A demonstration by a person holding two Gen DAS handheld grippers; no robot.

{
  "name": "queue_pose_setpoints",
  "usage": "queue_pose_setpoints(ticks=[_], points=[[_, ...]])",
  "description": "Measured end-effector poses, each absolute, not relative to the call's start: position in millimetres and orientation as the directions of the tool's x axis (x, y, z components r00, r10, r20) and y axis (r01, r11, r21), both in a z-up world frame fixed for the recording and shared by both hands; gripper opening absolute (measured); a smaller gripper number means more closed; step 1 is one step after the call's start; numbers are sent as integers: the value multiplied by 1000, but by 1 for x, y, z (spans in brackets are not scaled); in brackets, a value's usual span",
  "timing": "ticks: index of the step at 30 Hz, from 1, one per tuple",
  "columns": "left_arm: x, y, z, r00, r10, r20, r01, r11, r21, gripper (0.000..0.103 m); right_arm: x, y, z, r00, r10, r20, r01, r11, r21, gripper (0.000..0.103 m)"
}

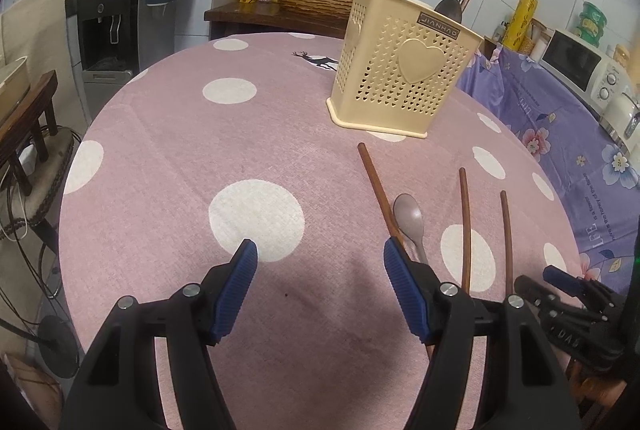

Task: Organize utensils
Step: 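Move both open tools back toward the remaining brown chopsticks, then close the right tool on a brown chopstick while the left tool grasps another brown chopstick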

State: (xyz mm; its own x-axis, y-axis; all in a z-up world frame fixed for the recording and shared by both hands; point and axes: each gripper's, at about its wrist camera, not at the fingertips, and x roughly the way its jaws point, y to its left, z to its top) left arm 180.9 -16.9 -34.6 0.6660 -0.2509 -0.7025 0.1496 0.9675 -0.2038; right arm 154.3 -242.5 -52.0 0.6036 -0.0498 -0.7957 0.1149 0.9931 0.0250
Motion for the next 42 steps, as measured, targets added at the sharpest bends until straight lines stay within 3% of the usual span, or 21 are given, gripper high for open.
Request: queue_pose_setpoints(ticks=[5, 12, 18, 22, 27, 32, 39, 42], points=[[197, -31, -30, 658, -256, -708, 173, 967, -189, 64, 165, -254, -56, 604, -12, -797, 151, 984, 100, 61], [243, -71, -35, 582, -254, -772, 223, 963, -149, 39, 184, -250, -53, 619, -12, -785, 141, 985, 95, 57], [266, -89, -49, 541, -210, -814, 207, 972, -114, 27, 201, -267, -57, 596, -35, -802, 196, 975, 103, 41], [270, -92, -53, 550, -188, -814, 210, 974, -83, 23, 211, -268, -58, 594, -48, -803, 193, 978, 84, 36], [278, -90, -53, 544, -181, -820, 225, 972, -65, 11, 235, -264, -56, 583, -50, -811, 169, 984, 61, 20], [285, -89, -52, 526, -204, -826, 244, 966, -84, 10, 262, -255, -55, 575, -14, -818, 118, 991, 65, 13], [290, -86, -52, 519, -225, -825, 252, 962, -103, 9, 275, -248, -54, 566, 8, -824, 78, 995, 64, 12], [286, -88, -51, 520, -219, -826, 251, 963, -98, 15, 275, -249, -54, 569, 0, -822, 101, 993, 69, 12]])
